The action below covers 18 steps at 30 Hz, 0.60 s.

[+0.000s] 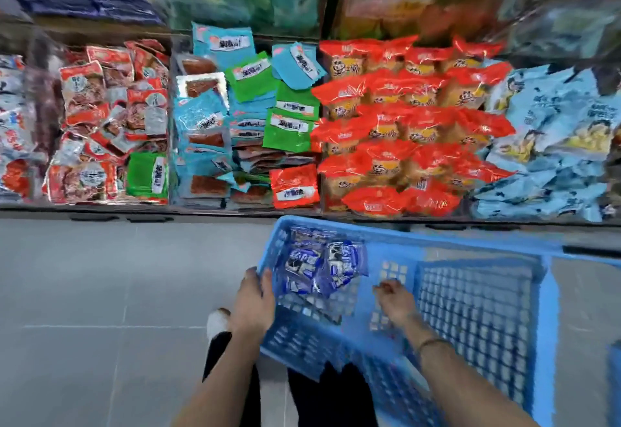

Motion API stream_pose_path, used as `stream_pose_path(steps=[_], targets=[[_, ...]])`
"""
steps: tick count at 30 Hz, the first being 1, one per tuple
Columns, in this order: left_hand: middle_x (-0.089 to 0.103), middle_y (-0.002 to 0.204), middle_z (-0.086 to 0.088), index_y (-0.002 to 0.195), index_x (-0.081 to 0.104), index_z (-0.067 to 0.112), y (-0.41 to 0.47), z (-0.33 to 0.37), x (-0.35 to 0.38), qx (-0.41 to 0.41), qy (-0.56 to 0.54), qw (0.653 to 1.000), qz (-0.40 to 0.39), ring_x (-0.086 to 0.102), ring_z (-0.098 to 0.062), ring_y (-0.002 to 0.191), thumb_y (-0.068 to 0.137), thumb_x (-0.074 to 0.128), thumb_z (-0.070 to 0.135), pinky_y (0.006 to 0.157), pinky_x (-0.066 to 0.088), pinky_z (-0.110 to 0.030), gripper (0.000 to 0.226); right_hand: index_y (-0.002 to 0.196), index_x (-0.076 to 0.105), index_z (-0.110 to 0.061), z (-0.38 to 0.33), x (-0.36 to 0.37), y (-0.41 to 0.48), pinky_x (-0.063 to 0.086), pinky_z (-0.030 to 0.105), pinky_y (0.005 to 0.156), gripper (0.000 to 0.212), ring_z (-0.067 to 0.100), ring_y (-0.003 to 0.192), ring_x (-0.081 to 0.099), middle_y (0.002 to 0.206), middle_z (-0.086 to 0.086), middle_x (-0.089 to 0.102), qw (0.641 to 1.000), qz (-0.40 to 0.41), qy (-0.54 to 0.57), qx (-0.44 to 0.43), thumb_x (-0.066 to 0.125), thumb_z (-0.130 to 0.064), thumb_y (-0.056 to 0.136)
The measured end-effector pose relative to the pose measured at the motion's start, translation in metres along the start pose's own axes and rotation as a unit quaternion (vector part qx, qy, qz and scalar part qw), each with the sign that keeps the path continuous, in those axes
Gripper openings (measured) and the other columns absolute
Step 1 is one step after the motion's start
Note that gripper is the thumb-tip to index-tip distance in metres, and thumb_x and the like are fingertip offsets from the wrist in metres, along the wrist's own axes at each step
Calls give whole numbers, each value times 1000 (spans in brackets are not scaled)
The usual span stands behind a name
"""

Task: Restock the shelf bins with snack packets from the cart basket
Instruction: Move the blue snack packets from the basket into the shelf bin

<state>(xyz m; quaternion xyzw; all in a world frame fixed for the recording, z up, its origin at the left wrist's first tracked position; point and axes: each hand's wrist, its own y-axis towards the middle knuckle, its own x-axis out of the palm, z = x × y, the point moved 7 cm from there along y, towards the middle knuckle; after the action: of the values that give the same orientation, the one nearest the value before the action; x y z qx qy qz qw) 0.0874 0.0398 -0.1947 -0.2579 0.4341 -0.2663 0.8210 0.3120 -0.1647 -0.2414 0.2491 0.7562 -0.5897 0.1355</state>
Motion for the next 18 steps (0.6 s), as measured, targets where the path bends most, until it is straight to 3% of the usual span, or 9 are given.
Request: stream_pose_path(steps=[2, 5, 7, 9, 11, 14, 18], targets=[[59, 84, -13, 88, 35, 20, 3, -4, 5, 13, 24, 999, 47, 59, -37, 80, 100, 32, 35, 65, 44, -40, 19, 113, 55, 0, -4, 3, 20, 42, 33, 81, 28, 32, 102, 60, 111, 20, 60, 1000, 8, 6, -4, 56, -20, 94], [55, 74, -9, 85, 30, 23, 4, -8, 6, 61, 75, 988, 119, 57, -38, 71, 100, 33, 29, 57, 34, -35, 17, 108, 47, -10, -19, 17, 50, 35, 25, 64, 26, 22, 80, 54, 101, 12, 52, 999, 0, -11, -40, 56, -29, 93], [47, 68, -3, 84, 28, 23, 4, -7, 7, 77, 96, 983, 138, 53, -37, 66, 100, 34, 28, 56, 30, -33, 18, 107, 49, -4, -29, 22, 67, 36, 28, 59, 29, 22, 72, 53, 96, 11, 54, 999, 14, 15, -50, 59, -27, 92], [41, 65, 2, 83, 27, 25, 4, -7, 7, 81, 109, 979, 152, 49, -34, 61, 100, 34, 29, 54, 28, -31, 18, 101, 52, 0, -37, 32, 82, 38, 37, 70, 29, 29, 84, 53, 91, 11, 55, 997, 9, 54, -60, 63, -25, 90], [39, 65, 3, 82, 25, 27, 4, -8, 7, 85, 116, 977, 160, 44, -31, 57, 100, 31, 32, 54, 28, -32, 19, 96, 49, -5, -36, 43, 90, 37, 37, 76, 30, 26, 90, 49, 87, 5, 50, 995, -26, 83, -52, 63, -30, 89], [40, 67, 3, 83, 25, 27, 3, -7, 7, 90, 121, 975, 163, 52, -35, 63, 100, 29, 33, 56, 30, -33, 18, 119, 49, -10, -22, 53, 91, 36, 32, 84, 47, 18, 92, 50, 106, 2, 51, 986, -81, 146, -2, 65, -39, 86], [41, 66, 3, 83, 26, 24, 1, -1, 5, 101, 124, 974, 163, 54, -35, 63, 100, 29, 32, 55, 29, -32, 18, 127, 54, -7, 1, 65, 84, 42, 38, 91, 65, 25, 104, 57, 109, 7, 60, 977, -139, 150, 56, 74, -42, 76]])
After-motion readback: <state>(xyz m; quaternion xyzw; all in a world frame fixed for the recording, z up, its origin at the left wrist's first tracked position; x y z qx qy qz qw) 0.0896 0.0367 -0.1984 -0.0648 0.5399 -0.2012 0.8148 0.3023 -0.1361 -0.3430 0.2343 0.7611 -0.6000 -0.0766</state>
